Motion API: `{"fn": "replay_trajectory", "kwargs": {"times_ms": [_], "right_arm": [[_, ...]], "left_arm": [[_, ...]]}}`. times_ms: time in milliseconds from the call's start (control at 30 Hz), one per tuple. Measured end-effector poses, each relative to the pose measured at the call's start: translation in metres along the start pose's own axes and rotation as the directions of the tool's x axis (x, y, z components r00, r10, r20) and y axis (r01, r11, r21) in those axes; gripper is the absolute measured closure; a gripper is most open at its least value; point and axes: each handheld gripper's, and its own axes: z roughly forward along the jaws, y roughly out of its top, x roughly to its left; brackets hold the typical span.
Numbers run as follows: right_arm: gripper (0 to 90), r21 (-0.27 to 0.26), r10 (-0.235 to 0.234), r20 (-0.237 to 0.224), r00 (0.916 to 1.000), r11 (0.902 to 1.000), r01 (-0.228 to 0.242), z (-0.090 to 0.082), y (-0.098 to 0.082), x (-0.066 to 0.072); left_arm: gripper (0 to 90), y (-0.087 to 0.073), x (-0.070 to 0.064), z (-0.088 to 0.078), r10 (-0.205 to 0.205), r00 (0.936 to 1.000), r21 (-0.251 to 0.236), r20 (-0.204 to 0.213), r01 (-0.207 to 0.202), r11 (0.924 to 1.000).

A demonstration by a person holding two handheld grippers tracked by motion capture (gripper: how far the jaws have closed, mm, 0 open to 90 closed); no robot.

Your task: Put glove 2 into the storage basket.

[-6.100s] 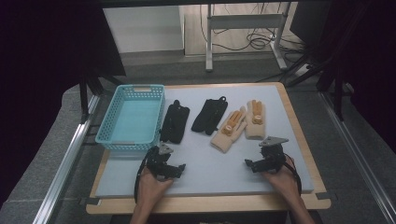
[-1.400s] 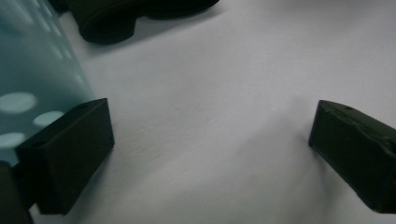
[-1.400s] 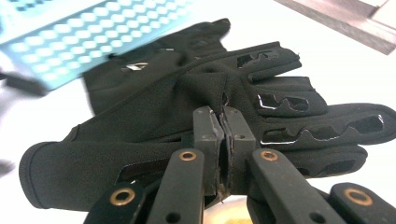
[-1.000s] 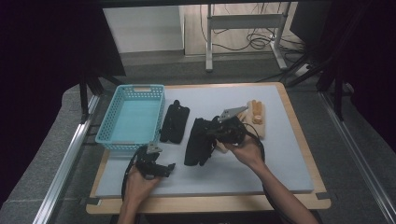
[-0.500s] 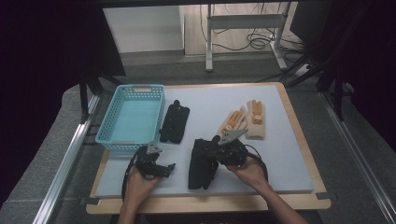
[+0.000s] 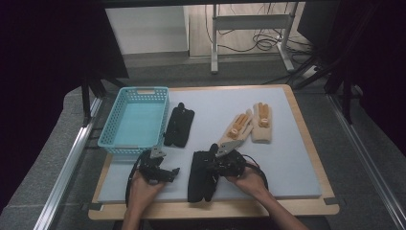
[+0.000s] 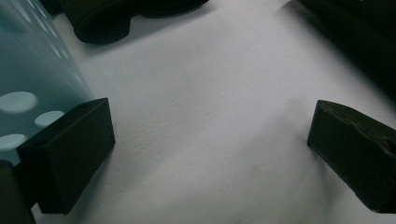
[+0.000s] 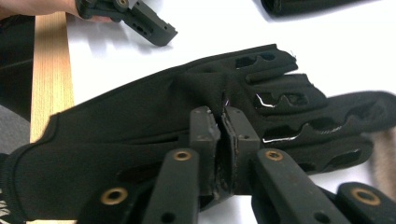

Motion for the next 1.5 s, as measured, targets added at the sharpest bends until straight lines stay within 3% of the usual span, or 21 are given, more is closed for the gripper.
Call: {"fn": "replay_trajectory", "kwargs": {"times_ms": [200,367,500,667,900,1200,1500], "right_arm": [[61.4,-0.040,0.048,0.037,0.9982,0.9981,-0.047,-0.011,0.002,-0.010],[62.1,-0.064,0.089,0.077,0.9931,0.9944,-0.084,-0.015,0.011,-0.030],[69.0,-0.064,0.107,0.093,0.9899,0.9928,-0.101,-0.008,0.022,-0.047],[78.4,-0.057,0.103,0.109,0.9887,0.9936,-0.098,0.008,0.044,-0.065],[79.2,-0.050,0.107,0.126,0.9862,0.9935,-0.102,0.033,0.076,-0.083],[71.6,-0.035,0.132,0.162,0.9780,0.9912,-0.128,0.073,0.106,-0.100],[61.3,-0.010,0.177,0.212,0.9611,0.9837,-0.179,0.106,0.111,-0.111]], "left_arm": [[1.2,0.000,0.000,0.000,0.000,1.0000,0.000,0.000,0.000,1.0000],[1.3,0.000,0.000,0.000,0.006,1.0000,0.003,-0.001,-0.006,1.0000],[1.4,0.000,0.000,0.000,0.004,1.0000,0.002,-0.001,-0.004,1.0000],[1.4,0.000,0.000,0.000,0.003,1.0000,0.002,-0.002,-0.003,1.0000],[1.5,0.000,0.000,0.000,0.005,1.0000,0.003,-0.001,-0.005,1.0000],[1.5,0.000,0.001,0.000,0.004,1.0000,0.002,-0.001,-0.004,1.0000],[1.5,0.000,0.000,0.000,0.002,1.0000,0.000,0.000,-0.002,1.0000]]}}
